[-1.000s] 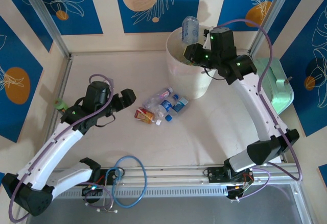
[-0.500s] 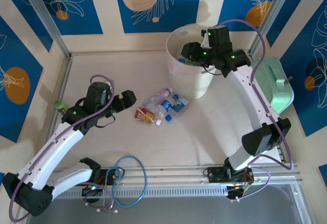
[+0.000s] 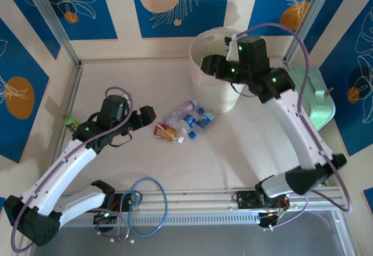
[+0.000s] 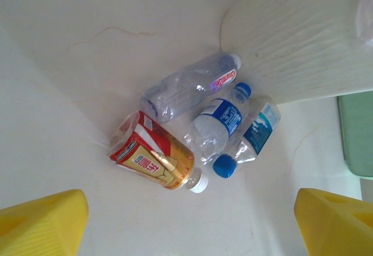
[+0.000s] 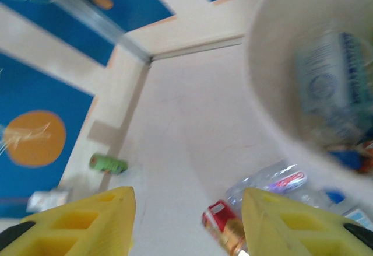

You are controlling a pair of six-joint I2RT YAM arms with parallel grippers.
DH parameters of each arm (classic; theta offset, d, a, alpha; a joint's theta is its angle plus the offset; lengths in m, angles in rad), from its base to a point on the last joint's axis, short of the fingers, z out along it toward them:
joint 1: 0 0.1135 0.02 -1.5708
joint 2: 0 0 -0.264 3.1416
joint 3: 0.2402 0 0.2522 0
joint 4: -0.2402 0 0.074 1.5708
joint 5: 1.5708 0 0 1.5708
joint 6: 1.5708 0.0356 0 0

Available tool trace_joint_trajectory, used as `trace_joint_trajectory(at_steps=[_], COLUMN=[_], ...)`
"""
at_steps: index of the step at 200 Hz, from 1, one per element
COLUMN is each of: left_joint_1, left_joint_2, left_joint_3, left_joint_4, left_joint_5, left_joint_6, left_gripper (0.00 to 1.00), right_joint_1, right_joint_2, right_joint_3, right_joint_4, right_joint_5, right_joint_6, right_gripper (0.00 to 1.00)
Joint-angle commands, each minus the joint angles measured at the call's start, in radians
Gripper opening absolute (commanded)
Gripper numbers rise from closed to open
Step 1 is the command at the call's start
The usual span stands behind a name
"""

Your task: Put the plastic bottles in the bin

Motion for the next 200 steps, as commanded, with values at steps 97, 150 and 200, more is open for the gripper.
trace_joint_trajectory(at_steps=[97,150,200], left_joint_1=[-0.131,-0.131,-0.131], left_joint_2=[0.094,0.196,0.301], left_joint_3=[-0.256,-0.246,-0.209], left_joint_4=[0.215,0.269,0.279], left_joint_5=[-0.036,-0.049,-0.057], left_joint_6=[-0.368,-0.403,-0.387], left_gripper=[0.88,0.86,0.86], right_joint_1=[0.459,0.466,0.483], right_joint_2=[-0.426,-0.443,-0.423], right_joint_3=[-0.62,-0.735,-0.764], right_joint_4=[0.055,0.107,0.124], right_joint_5=[0.306,0.276,0.266], right_joint_6=[0.14,0.209,0.238], right_gripper=[0.52,0.52,0.52])
